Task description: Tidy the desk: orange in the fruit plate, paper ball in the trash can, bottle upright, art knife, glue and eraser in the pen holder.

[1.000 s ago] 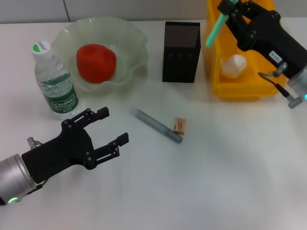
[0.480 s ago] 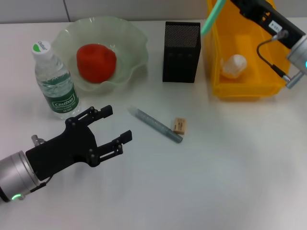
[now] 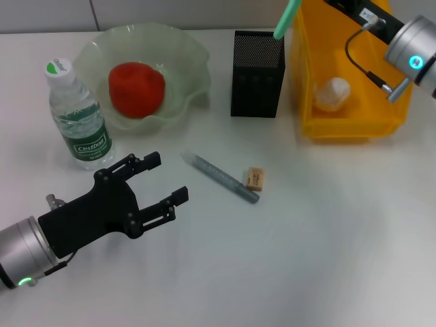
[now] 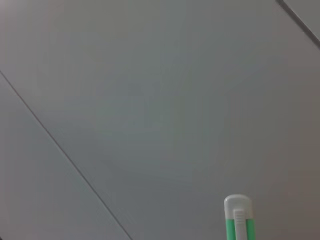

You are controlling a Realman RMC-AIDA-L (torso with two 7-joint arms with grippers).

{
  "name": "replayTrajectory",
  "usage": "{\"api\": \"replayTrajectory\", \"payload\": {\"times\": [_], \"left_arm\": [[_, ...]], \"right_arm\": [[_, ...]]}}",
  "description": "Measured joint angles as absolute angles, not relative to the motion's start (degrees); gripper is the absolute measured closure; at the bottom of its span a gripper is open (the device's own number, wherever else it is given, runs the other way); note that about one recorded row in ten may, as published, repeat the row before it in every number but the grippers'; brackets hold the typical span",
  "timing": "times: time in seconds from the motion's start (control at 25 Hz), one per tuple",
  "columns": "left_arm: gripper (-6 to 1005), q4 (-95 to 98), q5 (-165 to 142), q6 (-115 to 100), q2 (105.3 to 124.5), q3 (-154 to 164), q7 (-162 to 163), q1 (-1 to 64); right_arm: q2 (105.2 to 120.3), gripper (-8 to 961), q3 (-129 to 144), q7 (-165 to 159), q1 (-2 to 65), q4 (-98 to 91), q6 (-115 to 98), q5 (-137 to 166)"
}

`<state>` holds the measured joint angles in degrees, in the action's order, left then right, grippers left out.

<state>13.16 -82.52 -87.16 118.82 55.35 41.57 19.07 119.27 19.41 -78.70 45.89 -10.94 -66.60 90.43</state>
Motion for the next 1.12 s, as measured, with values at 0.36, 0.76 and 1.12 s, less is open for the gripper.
{"api": "replayTrajectory", "payload": {"times": [0.36,0.76,1.12], "left_arm": [[199,12.56,-81.83,-87.15,118.83,55.28,41.57,19.4],[200,11.86,-81.82,-87.09,118.83,55.28,42.06,19.96],[200,11.68,-81.82,-87.08,118.82,55.28,42.17,20.26]], "right_arm": [[119.53,761,20.31,-70.01,49.87,-8.78,-59.88,90.69],[119.62,761,20.32,-59.05,52.17,-5.95,-55.35,90.85],[119.72,761,20.39,-49.58,52.42,-4.23,-54.95,90.85]]}}
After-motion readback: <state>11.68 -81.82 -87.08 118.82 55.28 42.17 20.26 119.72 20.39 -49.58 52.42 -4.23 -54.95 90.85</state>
